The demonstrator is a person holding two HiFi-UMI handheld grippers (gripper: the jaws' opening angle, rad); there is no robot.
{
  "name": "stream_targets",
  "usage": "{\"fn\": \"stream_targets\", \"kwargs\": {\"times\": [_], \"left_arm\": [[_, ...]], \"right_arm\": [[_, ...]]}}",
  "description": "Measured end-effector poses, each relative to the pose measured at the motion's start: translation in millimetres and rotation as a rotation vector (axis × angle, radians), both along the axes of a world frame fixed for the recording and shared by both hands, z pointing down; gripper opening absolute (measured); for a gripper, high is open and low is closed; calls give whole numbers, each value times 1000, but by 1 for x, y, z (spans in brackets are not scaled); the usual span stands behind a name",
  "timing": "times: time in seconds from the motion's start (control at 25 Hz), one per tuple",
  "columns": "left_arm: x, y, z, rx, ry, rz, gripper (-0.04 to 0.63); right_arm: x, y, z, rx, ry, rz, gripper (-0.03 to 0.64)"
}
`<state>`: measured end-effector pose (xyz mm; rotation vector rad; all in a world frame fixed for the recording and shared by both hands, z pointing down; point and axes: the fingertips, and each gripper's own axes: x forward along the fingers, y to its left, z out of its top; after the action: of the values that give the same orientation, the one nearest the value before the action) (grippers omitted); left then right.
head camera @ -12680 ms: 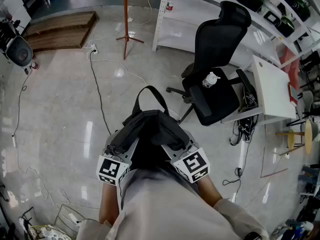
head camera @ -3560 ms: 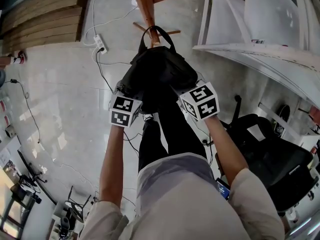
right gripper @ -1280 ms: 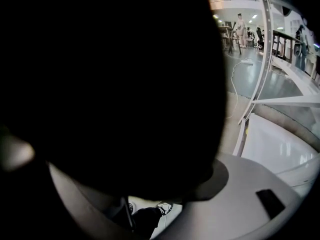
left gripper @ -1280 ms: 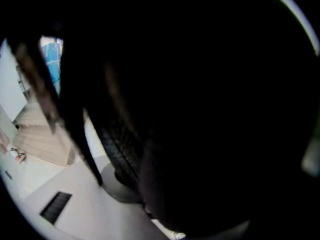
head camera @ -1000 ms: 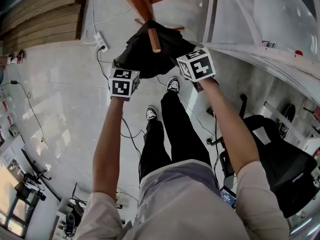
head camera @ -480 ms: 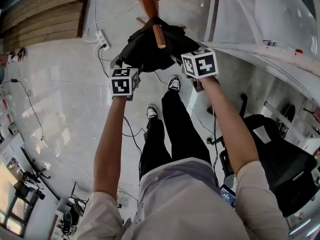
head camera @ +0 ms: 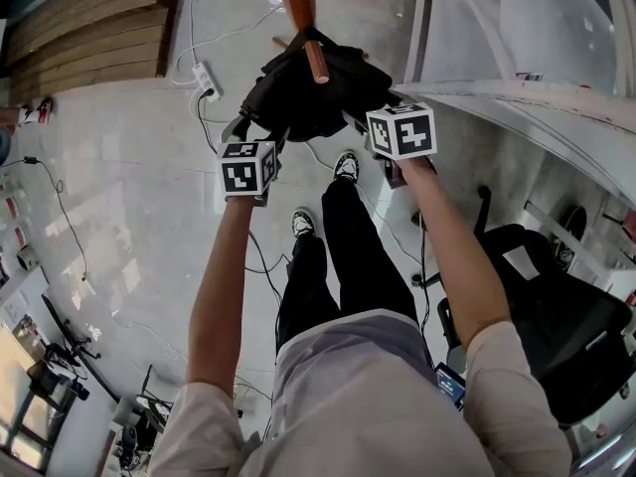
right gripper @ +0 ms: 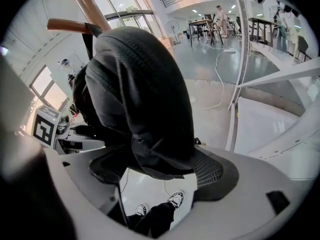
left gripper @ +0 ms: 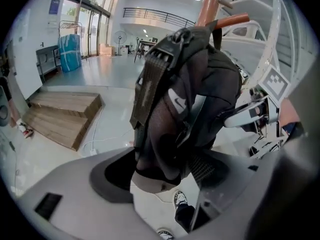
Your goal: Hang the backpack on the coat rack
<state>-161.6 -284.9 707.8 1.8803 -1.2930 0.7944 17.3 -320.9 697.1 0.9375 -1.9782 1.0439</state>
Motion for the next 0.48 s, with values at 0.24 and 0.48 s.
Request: {"fn": "stream_targets", "kwargs": {"times": [0.24,0.48], "left_arm": [[8,22,-7,-31,33,0,318],[8,34,-24,-24,33,-22,316]], "right_arm": [[3,12,-13,-5,-11,17,383],[7,23,-30,10,-22,34,382]]}}
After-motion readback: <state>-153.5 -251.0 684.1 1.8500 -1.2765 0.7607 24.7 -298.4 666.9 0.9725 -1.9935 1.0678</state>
